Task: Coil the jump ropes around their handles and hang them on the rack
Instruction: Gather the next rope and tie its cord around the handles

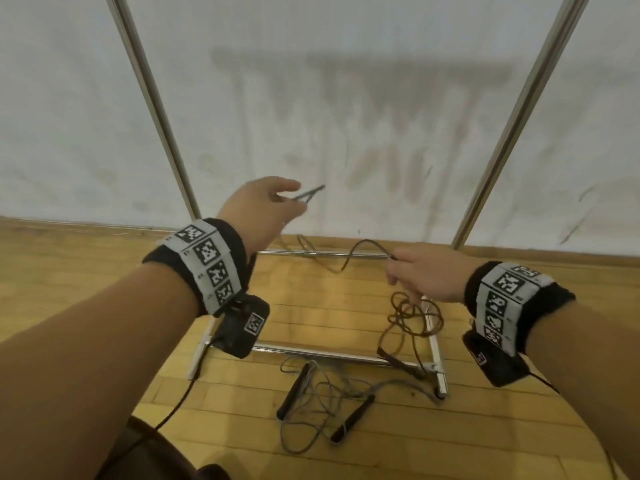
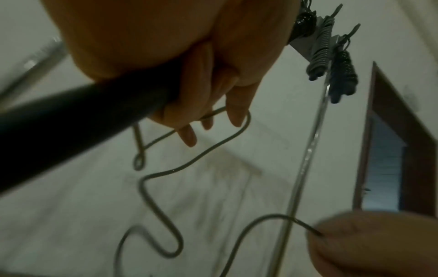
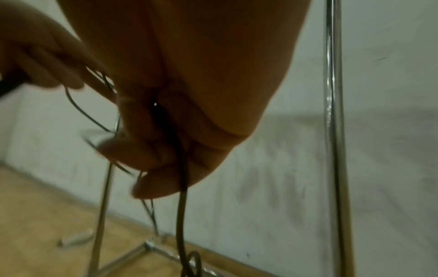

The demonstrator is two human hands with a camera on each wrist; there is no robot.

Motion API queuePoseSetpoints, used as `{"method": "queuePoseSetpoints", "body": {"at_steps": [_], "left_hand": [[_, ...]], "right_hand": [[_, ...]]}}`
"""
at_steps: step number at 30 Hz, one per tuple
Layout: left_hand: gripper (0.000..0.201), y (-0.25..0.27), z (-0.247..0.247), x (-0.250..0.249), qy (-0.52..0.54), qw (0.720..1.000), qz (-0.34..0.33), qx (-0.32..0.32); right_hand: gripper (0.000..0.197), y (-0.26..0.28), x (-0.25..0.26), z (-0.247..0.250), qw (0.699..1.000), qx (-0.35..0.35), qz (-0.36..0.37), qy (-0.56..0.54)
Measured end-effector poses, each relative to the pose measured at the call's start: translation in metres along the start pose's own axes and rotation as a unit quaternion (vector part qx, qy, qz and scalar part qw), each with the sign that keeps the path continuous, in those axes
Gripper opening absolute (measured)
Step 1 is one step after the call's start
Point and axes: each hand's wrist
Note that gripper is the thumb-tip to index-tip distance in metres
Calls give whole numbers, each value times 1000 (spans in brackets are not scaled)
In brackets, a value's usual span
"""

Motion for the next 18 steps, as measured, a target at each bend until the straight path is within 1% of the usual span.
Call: {"method": "queuePoseSetpoints", "body": {"at_steps": [2, 3, 5, 6, 7, 9, 11, 13, 14, 15, 16, 18], "left_hand": [[44, 7, -17, -9, 54, 995, -46, 71], [49, 11, -24, -12, 50, 990, -74, 107], [46, 18, -38, -18, 0, 978, -128, 167], [41, 20, -44, -19, -21, 972, -139, 186], [36, 22, -48, -20, -22, 970, -133, 203], [33, 23, -49, -23, 19, 967, -98, 234], [39, 23, -44, -25, 70, 955, -58, 281], [42, 23, -41, -25, 90, 942, -43, 319], [40, 23, -40, -26, 83, 942, -48, 320], [37, 23, -40, -29, 66, 949, -59, 303], [38, 22, -39, -32, 40, 960, -74, 268], [43, 18, -39, -39, -10, 979, -115, 170]], "right_hand": [[32, 4, 19, 7, 999, -5, 15, -42], [31, 5, 27, 10, 998, -6, 20, -66], [28, 9, 39, 14, 991, -4, 25, -130], [27, 10, 43, 15, 987, -2, 27, -161], [27, 12, 46, 17, 983, -2, 29, -182], [27, 17, 48, 19, 979, -1, 33, -200], [27, 20, 48, 21, 977, -7, 35, -210], [23, 23, 47, 26, 973, -16, 33, -227], [22, 25, 48, 28, 970, -16, 34, -242], [22, 27, 49, 29, 965, -14, 41, -258], [22, 29, 50, 30, 961, -14, 51, -270], [23, 31, 51, 32, 957, -27, 71, -279]]}}
Point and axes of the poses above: each hand's wrist, its own y-axis away from the middle knuckle, its own z-axis out of the back of the hand, x = y × z, and after that the axes turned 4 degrees about -x, right-handed
